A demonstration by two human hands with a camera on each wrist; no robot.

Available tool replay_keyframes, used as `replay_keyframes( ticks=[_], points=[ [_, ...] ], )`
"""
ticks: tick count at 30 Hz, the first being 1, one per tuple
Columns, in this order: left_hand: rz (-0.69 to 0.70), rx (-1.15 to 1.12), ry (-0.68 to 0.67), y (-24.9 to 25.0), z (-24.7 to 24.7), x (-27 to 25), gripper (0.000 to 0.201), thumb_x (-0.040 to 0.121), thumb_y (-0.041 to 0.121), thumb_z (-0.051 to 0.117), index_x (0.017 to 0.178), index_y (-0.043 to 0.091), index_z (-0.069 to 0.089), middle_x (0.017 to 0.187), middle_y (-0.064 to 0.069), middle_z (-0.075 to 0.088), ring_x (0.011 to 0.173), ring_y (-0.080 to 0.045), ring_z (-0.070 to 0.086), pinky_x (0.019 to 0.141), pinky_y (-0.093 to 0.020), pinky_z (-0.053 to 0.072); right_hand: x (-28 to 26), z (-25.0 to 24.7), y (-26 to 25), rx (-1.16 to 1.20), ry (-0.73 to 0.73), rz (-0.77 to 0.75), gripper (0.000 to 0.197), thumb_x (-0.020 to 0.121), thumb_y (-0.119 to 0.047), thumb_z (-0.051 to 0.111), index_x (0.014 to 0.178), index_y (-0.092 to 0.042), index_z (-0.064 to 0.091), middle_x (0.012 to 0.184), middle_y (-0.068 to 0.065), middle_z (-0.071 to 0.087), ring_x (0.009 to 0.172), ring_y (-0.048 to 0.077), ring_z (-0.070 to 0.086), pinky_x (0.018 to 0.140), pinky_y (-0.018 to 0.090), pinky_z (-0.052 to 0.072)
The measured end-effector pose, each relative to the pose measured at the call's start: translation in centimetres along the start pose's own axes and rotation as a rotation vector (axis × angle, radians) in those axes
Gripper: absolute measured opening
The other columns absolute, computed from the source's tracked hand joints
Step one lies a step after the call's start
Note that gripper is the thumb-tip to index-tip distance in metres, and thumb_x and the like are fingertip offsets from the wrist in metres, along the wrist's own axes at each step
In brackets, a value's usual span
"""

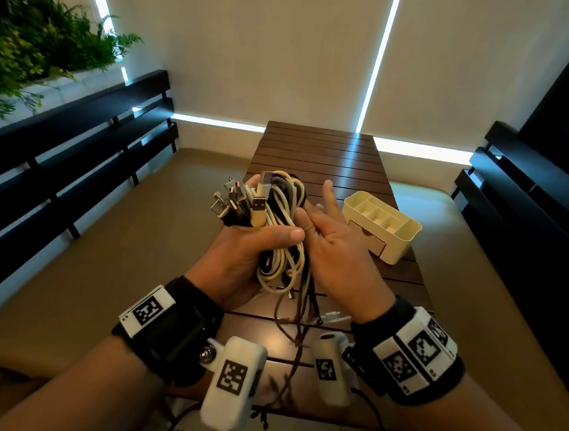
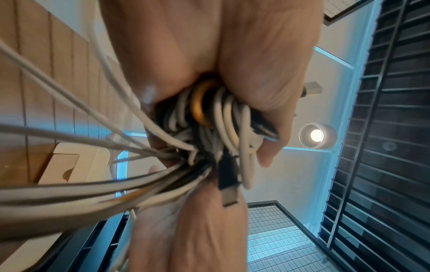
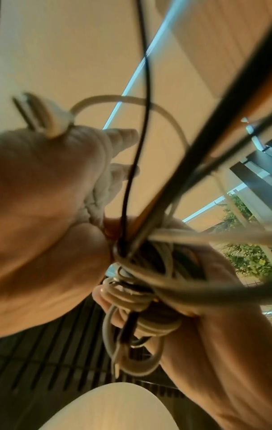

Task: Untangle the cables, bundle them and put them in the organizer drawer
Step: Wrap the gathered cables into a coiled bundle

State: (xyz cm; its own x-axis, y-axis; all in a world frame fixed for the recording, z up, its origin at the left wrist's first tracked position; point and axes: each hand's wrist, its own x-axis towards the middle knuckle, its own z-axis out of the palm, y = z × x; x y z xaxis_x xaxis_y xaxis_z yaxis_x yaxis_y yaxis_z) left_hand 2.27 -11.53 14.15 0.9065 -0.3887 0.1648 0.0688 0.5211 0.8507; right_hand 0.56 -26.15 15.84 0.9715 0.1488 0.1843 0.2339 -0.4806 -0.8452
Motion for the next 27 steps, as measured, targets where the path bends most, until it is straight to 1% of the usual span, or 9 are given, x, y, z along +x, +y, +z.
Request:
replay_keyframes(
  ticks=[4, 6, 8, 10, 13, 16, 20, 23, 27],
  points=[
    [-0.042, -0.004, 0.033, -0.1, -0.1, -0.3, 0.052, 0.08, 0.001, 0.062, 0.131, -0.006, 0.052, 0.107, -0.031, 0.064, 0.091, -0.036, 0.07, 0.075, -0.045, 0.06, -0.4, 0.7, 0.3, 0.038, -0.022, -0.005, 0.042, 0.102, -0.047, 0.042, 0.143, -0.041, 0.046, 0.167, -0.01, 0.009, 0.142, -0.005, 0.015, 0.094, -0.006, 0.02],
    [-0.069, -0.004, 0.052, -0.3, 0.0, -0.6, 0.046, 0.079, 0.004, 0.063, 0.123, -0.008, 0.057, 0.1, -0.028, 0.065, 0.084, -0.034, 0.07, 0.073, -0.044, 0.06, -0.5, 1.2, 0.8, 0.256, -0.03, 0.012, 0.058, 0.095, -0.058, 0.049, 0.15, -0.043, 0.035, 0.157, -0.01, 0.037, 0.142, 0.001, 0.035, 0.111, 0.012, 0.033],
    [-0.092, 0.039, 0.032, -0.3, -0.1, -0.9, 0.041, 0.076, 0.006, 0.069, 0.114, -0.008, 0.062, 0.093, -0.024, 0.066, 0.079, -0.03, 0.069, 0.072, -0.041, 0.06, -0.7, 1.3, 1.3, 0.658, -0.079, 0.066, 0.077, 0.088, -0.061, 0.054, 0.156, -0.04, 0.023, 0.135, -0.005, 0.06, 0.125, 0.011, 0.057, 0.109, 0.035, 0.045],
    [-0.103, 0.074, -0.007, -0.1, -0.3, -1.0, 0.026, 0.074, 0.013, 0.071, 0.096, -0.001, 0.069, 0.087, -0.019, 0.065, 0.076, -0.026, 0.066, 0.072, -0.039, 0.056, -1.2, 1.2, 1.8, 0.818, -0.13, 0.105, 0.08, 0.09, -0.059, 0.051, 0.158, -0.033, 0.017, 0.127, 0.016, 0.063, 0.112, 0.028, 0.063, 0.105, 0.038, 0.048],
    [-0.091, 0.018, 0.016, 0.4, -0.6, -1.2, 0.019, 0.072, 0.012, 0.07, 0.089, 0.003, 0.068, 0.083, -0.015, 0.063, 0.075, -0.025, 0.063, 0.068, -0.035, 0.056, -2.2, 1.3, 2.0, 0.549, -0.264, 0.046, 0.081, 0.091, -0.032, 0.066, 0.157, -0.024, 0.02, 0.145, 0.016, 0.051, 0.124, 0.023, 0.057, 0.107, 0.033, 0.047],
    [-0.098, -0.022, -0.009, 0.8, -0.9, -1.4, 0.027, 0.072, 0.014, 0.07, 0.094, 0.0, 0.062, 0.085, -0.017, 0.059, 0.08, -0.027, 0.061, 0.074, -0.039, 0.055, -2.5, 1.3, 2.8, 0.495, -0.424, 0.095, 0.076, 0.076, -0.021, 0.083, 0.138, -0.04, 0.044, 0.135, -0.002, 0.063, 0.125, 0.016, 0.06, 0.109, 0.046, 0.046],
    [-0.094, -0.062, -0.035, 1.1, -0.6, -1.6, 0.029, 0.068, 0.014, 0.071, 0.093, 0.004, 0.061, 0.087, -0.012, 0.059, 0.082, -0.023, 0.062, 0.076, -0.038, 0.054, -2.6, 1.5, 3.4, 0.23, -0.403, 0.099, 0.074, 0.078, -0.015, 0.078, 0.131, -0.053, 0.043, 0.119, -0.001, 0.069, 0.106, 0.023, 0.068, 0.094, 0.05, 0.056],
    [-0.064, -0.098, -0.06, 1.7, -0.3, -1.8, 0.021, 0.07, 0.015, 0.067, 0.089, 0.006, 0.065, 0.083, -0.008, 0.06, 0.08, -0.02, 0.062, 0.075, -0.034, 0.054, -2.4, 1.0, 4.2, 0.005, -0.369, 0.093, 0.038, 0.088, -0.016, 0.069, 0.111, -0.044, 0.059, 0.089, -0.007, 0.069, 0.08, 0.012, 0.067, 0.075, 0.029, 0.057],
    [0.018, -0.092, -0.044, 3.8, -0.9, -1.2, 0.018, 0.071, 0.018, 0.063, 0.082, 0.005, 0.06, 0.08, -0.006, 0.059, 0.077, -0.018, 0.062, 0.079, -0.033, 0.052, -2.2, 0.2, 7.0, -0.213, -0.252, 0.174, 0.006, 0.097, -0.029, 0.06, 0.094, -0.033, 0.061, 0.078, -0.001, 0.066, 0.064, 0.01, 0.06, 0.061, 0.026, 0.053]
  ],
)
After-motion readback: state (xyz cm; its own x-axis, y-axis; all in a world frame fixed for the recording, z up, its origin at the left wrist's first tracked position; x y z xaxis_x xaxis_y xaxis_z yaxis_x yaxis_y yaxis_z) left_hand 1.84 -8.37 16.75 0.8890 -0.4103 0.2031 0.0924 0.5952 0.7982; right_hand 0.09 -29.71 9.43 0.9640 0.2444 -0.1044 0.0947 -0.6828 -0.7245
